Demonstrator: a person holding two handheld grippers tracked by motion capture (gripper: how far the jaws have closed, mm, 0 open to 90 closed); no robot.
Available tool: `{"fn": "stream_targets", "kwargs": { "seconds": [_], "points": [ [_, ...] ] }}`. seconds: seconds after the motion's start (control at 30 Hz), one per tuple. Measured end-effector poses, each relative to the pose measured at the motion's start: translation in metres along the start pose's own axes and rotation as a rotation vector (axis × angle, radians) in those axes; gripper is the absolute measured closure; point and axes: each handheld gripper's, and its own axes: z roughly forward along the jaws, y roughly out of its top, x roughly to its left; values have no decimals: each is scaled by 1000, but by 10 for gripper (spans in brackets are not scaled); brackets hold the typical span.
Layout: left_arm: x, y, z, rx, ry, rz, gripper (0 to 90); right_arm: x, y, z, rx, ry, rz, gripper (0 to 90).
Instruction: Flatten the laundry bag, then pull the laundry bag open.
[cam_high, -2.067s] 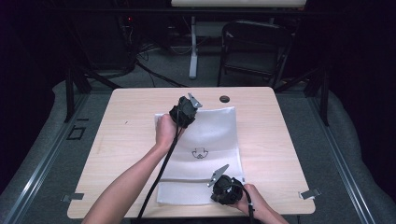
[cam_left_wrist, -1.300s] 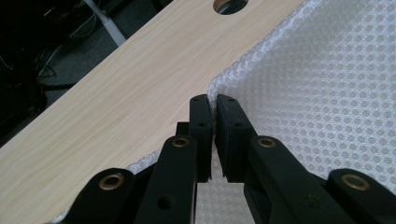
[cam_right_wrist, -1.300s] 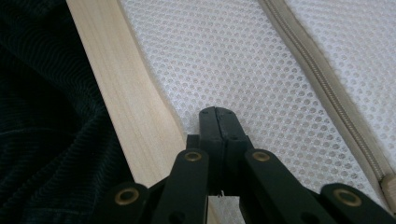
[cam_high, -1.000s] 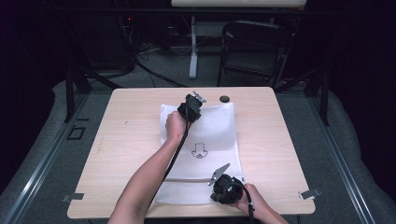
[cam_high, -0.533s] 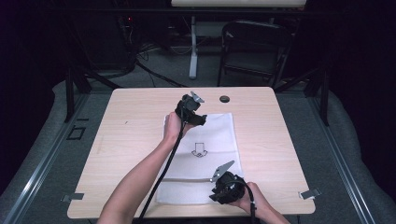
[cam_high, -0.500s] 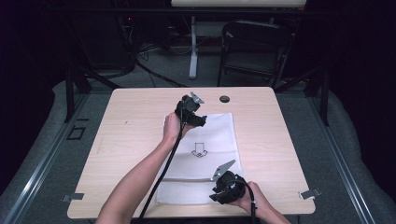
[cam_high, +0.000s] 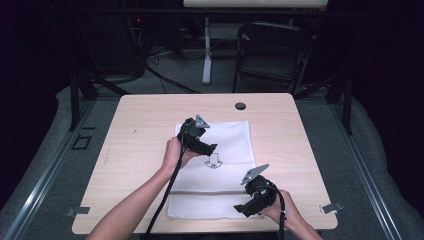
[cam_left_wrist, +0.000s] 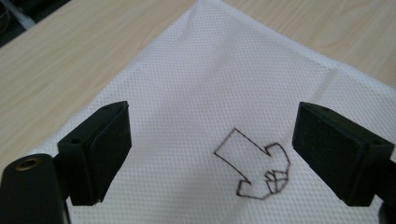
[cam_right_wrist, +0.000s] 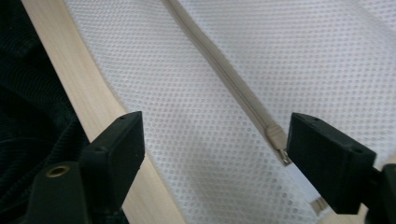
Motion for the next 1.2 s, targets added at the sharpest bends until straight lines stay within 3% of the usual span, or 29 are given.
{"fn": "stream_targets", "kwargs": {
  "seconds": [0.13,0.3,0.53,0.8,1.0,1.2],
  "points": [
    [-7,-10,-10,5,-17,2,100,-4,-2,-2,2,-10,24,140],
    [-15,-22,-21,10,-45,-6,79,-11,-4,-5,30,-31,20,105],
    [-27,-35,-26,44,-53,41,52,-16,-6,-11,10,-54,32,118],
    [-32,-45,-27,45,-88,18,46,-26,-13,-18,1,-82,65,152],
    [-40,-46,-26,34,-112,32,45,-29,-13,-19,-10,-94,78,192],
    [-51,-47,-21,43,-134,54,47,-30,-14,-17,-11,-108,99,315]
  ]
}}
